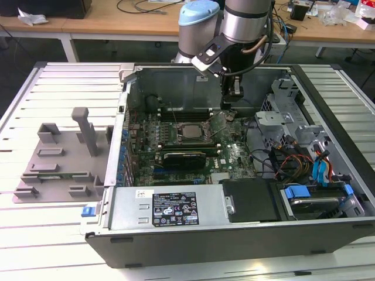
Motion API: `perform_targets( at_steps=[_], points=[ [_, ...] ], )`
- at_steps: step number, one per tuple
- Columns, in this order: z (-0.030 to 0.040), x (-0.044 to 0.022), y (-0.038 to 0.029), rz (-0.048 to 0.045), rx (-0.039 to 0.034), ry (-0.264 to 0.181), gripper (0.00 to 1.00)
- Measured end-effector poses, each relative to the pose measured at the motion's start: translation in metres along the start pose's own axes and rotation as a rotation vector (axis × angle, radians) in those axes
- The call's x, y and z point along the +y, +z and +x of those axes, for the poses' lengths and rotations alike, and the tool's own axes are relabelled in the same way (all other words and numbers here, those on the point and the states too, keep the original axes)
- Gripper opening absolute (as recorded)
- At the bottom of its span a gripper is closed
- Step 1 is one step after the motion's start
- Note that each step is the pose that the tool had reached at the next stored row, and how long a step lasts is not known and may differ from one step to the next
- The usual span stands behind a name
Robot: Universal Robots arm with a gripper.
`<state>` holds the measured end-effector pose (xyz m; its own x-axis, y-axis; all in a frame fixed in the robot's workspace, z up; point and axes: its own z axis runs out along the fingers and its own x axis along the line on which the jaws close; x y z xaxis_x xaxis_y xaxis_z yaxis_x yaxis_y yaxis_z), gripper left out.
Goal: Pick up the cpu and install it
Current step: 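Close the cpu cover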
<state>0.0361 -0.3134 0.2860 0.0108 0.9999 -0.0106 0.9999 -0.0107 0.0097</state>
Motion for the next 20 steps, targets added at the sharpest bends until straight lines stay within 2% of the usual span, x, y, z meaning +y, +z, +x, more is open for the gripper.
perform_targets(
  at_steps=[2,6,10,12,16,20],
  points=[
    [0.0,0.0005,0.0001,0.0,-0.0001,0.0,0.11],
    [0.0001,0.0097,0.0002,0.0,0.0,0.0,0.11],
    [0.0001,0.0154,0.0009,0.0,-0.0001,0.0,0.11],
    [0.0001,0.0161,0.0045,-0.0008,-0.0001,0.0,0.11],
    [0.0002,0.0161,0.0057,-0.001,0.0004,0.0,0.11],
    [0.0002,0.016,0.0127,-0.003,0.0001,0.0,0.11]
  ],
)
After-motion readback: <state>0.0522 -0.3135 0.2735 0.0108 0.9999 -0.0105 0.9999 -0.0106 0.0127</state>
